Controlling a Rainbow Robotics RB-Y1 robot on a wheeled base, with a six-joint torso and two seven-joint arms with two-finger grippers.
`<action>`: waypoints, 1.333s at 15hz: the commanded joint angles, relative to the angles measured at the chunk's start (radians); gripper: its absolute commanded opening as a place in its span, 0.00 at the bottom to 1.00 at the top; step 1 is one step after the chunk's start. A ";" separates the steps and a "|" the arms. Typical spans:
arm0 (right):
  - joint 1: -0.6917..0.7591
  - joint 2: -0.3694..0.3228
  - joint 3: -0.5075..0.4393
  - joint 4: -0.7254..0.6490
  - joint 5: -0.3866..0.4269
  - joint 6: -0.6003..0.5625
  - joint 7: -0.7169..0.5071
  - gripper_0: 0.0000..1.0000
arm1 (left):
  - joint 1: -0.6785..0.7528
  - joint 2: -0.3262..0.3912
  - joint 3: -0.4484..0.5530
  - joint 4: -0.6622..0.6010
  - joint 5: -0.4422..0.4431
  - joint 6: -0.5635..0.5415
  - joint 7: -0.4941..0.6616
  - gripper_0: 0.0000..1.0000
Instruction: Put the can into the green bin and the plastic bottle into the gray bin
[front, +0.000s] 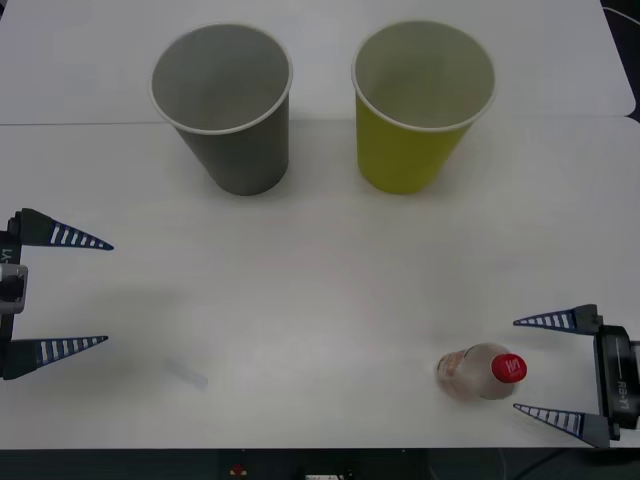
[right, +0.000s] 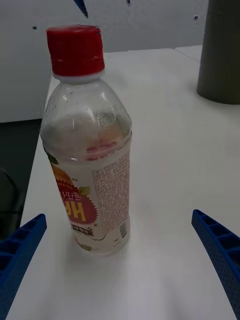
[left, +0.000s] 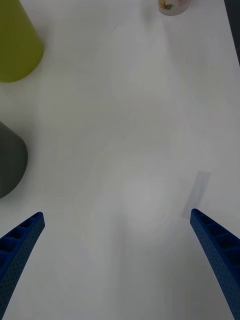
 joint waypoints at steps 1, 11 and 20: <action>-0.045 0.056 0.046 0.071 -0.022 -0.029 0.008 1.00 | 0.000 0.000 0.000 0.000 0.000 0.000 0.000 1.00; -0.057 0.171 0.060 0.085 -0.022 -0.023 -0.001 1.00 | 0.000 0.000 0.000 0.000 0.000 0.000 0.000 1.00; -0.059 0.187 0.063 0.080 -0.014 -0.012 0.008 0.00 | 0.000 0.000 0.000 0.000 0.000 0.000 0.000 1.00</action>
